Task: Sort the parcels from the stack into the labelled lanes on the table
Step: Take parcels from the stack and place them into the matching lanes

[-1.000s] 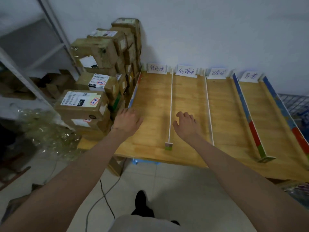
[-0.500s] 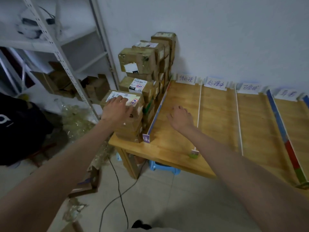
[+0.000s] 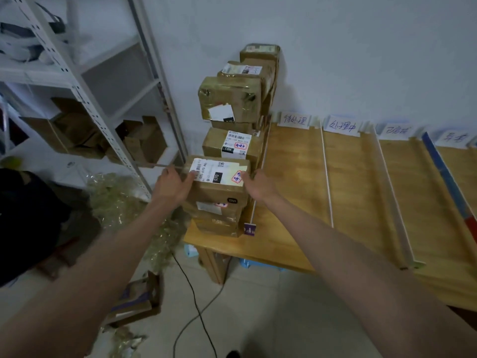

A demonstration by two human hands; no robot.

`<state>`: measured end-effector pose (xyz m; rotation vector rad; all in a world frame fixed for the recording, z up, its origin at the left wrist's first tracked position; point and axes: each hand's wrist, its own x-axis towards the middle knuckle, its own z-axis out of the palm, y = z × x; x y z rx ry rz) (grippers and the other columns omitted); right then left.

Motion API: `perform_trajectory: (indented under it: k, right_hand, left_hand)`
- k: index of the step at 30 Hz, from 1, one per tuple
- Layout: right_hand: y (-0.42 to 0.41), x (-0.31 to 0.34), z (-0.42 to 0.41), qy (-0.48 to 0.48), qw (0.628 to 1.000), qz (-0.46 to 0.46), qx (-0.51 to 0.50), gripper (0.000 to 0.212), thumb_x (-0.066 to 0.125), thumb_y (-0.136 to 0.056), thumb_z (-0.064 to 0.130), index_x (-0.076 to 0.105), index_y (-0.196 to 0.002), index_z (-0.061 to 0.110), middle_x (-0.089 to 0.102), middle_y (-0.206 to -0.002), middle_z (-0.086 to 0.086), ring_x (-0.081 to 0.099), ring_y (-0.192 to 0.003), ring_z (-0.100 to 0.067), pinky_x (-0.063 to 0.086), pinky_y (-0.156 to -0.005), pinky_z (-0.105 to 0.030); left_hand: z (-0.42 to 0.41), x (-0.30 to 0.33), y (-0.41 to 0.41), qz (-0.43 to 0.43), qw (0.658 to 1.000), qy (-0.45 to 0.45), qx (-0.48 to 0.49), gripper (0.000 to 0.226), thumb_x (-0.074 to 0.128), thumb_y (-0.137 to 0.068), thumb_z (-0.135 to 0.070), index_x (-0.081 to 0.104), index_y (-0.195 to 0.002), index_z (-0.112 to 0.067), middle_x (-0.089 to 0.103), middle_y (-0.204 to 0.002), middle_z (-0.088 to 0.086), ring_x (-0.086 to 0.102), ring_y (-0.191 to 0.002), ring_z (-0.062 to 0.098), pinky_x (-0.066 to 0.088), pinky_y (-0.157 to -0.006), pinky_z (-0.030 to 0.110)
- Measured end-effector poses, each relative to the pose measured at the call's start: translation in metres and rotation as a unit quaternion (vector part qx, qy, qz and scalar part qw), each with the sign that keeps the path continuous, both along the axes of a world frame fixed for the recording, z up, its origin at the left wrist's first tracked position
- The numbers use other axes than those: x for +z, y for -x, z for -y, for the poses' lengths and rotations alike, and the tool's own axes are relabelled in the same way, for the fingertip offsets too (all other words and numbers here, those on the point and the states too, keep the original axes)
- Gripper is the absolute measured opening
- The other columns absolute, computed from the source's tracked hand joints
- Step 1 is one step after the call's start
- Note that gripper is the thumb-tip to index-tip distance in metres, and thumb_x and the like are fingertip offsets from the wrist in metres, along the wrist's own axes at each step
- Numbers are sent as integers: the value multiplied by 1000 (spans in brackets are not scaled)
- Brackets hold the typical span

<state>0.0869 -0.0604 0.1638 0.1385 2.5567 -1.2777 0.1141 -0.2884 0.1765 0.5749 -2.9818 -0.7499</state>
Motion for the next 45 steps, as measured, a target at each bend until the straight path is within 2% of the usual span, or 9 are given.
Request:
perform_trajectory:
  k: [9, 14, 17, 22, 24, 30, 36, 41, 45]
  right_hand:
    - [7, -4, 12, 36, 999, 4, -22, 47, 40, -102, 47, 53, -128, 10, 65, -125, -10, 64, -108, -27, 56, -90, -46]
    - [-5, 18, 1, 111, 993, 21, -19, 52, 50, -99, 41, 39, -144, 18, 61, -134, -5, 63, -112, -27, 60, -71, -37]
    - [-15, 32, -16, 163, 985, 47, -9, 63, 60, -93, 42, 31, -147, 24, 63, -128, -6, 64, -111, -34, 60, -82, -48]
    - [-30, 50, -44, 191, 977, 88, 36, 45, 61, -93, 49, 58, -123, 14, 72, -111, -5, 68, -103, -22, 56, -93, -42]
    - [-37, 53, -49, 185, 977, 91, 49, 42, 63, -91, 50, 62, -114, 16, 73, -109, -4, 69, -101, -19, 58, -90, -39]
    - [-55, 55, -59, 109, 987, 93, 79, 61, 51, -90, 68, 65, -126, 21, 70, -118, 2, 65, -106, -16, 59, -82, -31]
    - [-76, 54, -87, 70, 996, 44, 23, 73, 42, -88, 75, 65, -125, 16, 69, -117, -4, 69, -98, -22, 59, -76, -29]
    - [-107, 51, -131, 96, 994, 39, -46, 59, 37, -97, 65, 65, -116, 17, 69, -104, -2, 66, -82, -14, 55, -63, -24]
    - [-131, 40, -177, 113, 982, 58, -137, 58, 39, -96, 65, 68, -104, 14, 69, -101, -9, 67, -80, -22, 60, -72, -33]
  left_hand:
    - [-11, -2, -3, -33, 994, -103, -22, 59, 49, -99, -49, 42, -138, -4, 52, -139, 17, 52, -125, 36, 44, -99, 46]
    - [-10, 16, -6, -70, 990, -109, -49, 61, 51, -98, -50, 40, -142, -9, 51, -141, 14, 52, -126, 34, 44, -101, 48]
    - [-3, 33, -2, -102, 983, -116, -98, 59, 55, -96, -48, 44, -140, -10, 53, -139, 12, 53, -121, 29, 45, -96, 42]
    - [-3, 61, 3, -68, 974, -114, -184, 61, 60, -93, -49, 44, -142, -15, 52, -139, 9, 52, -121, 27, 48, -94, 37]
    - [-7, 71, 4, -56, 970, -115, -207, 59, 61, -93, -48, 46, -141, -17, 53, -138, 9, 53, -120, 27, 49, -98, 40]
    - [-22, 84, 8, -14, 960, -119, -254, 58, 59, -94, -49, 45, -142, -19, 53, -136, 8, 51, -117, 25, 42, -97, 38]
    - [-61, 85, 7, -66, 948, -143, -276, 60, 57, -95, -49, 45, -145, -18, 52, -138, 6, 52, -120, 25, 44, -87, 31]
    - [-112, 79, 2, -127, 947, -7, -296, 53, 38, -102, -49, 47, -141, -15, 49, -144, 9, 48, -128, 29, 43, -100, 43]
    - [-158, 60, -11, -124, 913, 151, -358, 53, 31, -103, -49, 49, -138, -14, 49, -141, 10, 50, -125, 29, 45, -100, 48]
